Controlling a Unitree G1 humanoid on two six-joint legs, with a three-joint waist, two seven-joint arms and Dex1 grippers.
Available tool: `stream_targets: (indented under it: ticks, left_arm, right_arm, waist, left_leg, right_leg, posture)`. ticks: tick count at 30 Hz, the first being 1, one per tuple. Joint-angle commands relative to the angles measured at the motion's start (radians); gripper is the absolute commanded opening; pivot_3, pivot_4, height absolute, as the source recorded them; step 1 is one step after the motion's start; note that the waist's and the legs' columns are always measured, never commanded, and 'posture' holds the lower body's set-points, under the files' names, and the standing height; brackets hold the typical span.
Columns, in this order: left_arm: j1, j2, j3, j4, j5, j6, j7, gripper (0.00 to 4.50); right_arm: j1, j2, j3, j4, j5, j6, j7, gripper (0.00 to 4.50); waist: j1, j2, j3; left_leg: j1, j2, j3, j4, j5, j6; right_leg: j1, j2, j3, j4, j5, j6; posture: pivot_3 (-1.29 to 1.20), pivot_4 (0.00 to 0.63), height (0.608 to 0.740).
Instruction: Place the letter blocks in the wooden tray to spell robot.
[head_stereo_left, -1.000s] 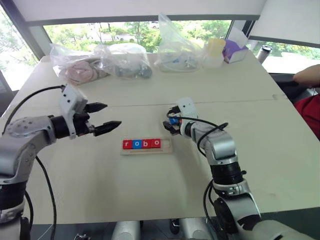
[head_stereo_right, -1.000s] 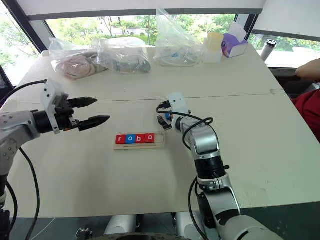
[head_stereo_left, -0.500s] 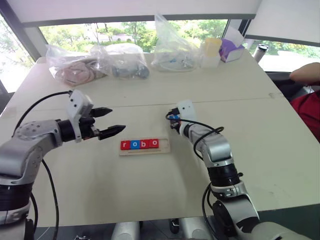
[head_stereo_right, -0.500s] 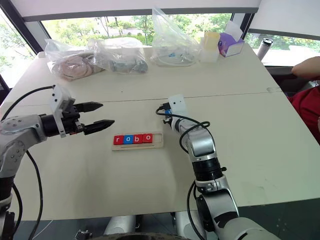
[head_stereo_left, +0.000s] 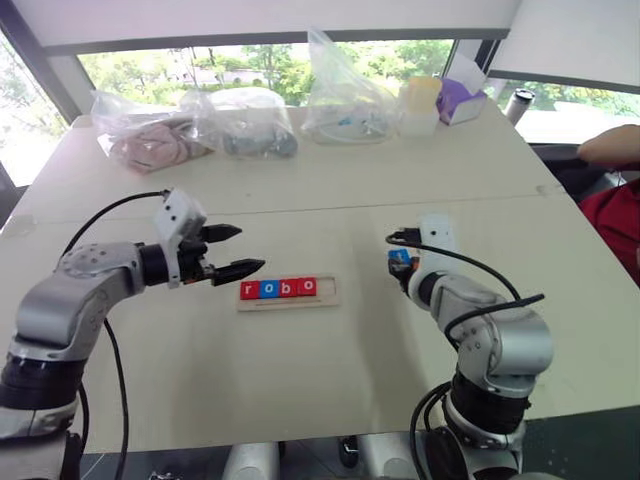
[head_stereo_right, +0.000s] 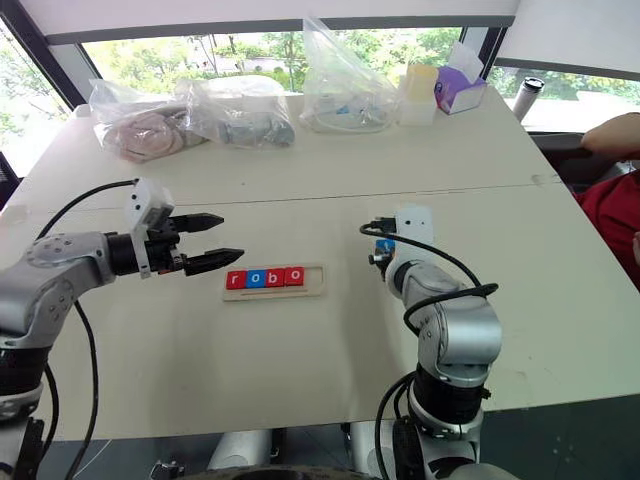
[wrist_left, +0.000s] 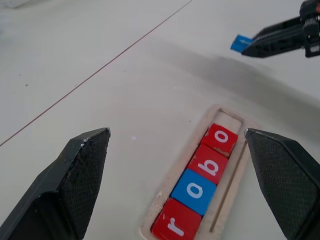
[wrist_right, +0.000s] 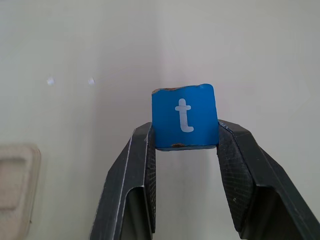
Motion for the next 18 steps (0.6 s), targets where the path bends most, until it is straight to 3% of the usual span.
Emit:
stream_targets:
  ticks: [1,2,9,15,18]
  left_arm:
    - [-0.047,-0.008,-0.025,0.025,0.022,-0.033,-0.023,4.5]
    - [-0.054,-0.01,-0.029,0.031,0.025,-0.035,-0.027,4.5]
    - [-0.055,-0.006,-0.03,0.047,0.042,-0.047,-0.044,4.5]
    - [-0.04,0.01,-0.012,0.038,0.039,-0.041,-0.056,4.5]
    - [-0.031,0.037,-0.01,0.004,0.004,-0.011,-0.1,4.5]
  right_arm:
    - [0.017,0.044,-0.003,0.008,0.007,0.008,-0.017,1.14]
    - [0.016,0.052,-0.01,0.017,0.003,0.007,-0.023,1.14]
    - [0.0,0.055,-0.007,0.032,0.002,0.008,-0.036,4.45]
    - [-0.05,-0.28,0.119,-0.039,0.044,-0.122,0.075,4.45]
    - [-0.104,-0.464,0.047,0.106,0.154,-0.487,0.35,4.45]
  waist:
    - [-0.001,0.0,0.0]
    - [-0.003,0.0,0.0]
    - [-0.001,0.0,0.0]
    - [0.0,0.0,0.0]
    - [-0.007,0.0,0.0]
  left_leg:
    - [0.0,0.0,0.0,0.0,0.0,0.0]
    - [0.0,0.0,0.0,0.0,0.0,0.0]
    - [0.0,0.0,0.0,0.0,0.0,0.0]
    - [-0.001,-0.002,0.002,0.0,0.0,0.0]
    - [-0.001,-0.002,0.002,0.0,0.0,0.0]
  right_leg:
    - [0.0,0.0,0.0,0.0,0.0,0.0]
    - [0.0,0.0,0.0,0.0,0.0,0.0]
    - [0.0,0.0,0.0,0.0,0.0,0.0]
    - [0.0,-0.003,0.001,-0.002,-0.001,0.0]
    - [0.0,-0.002,0.001,-0.003,-0.001,0.002]
  posture:
    - [0.0,0.15,0.74]
    - [0.0,0.15,0.74]
    - [0.0,0.15,0.74]
    - [0.0,0.15,0.74]
    - [0.0,0.15,0.74]
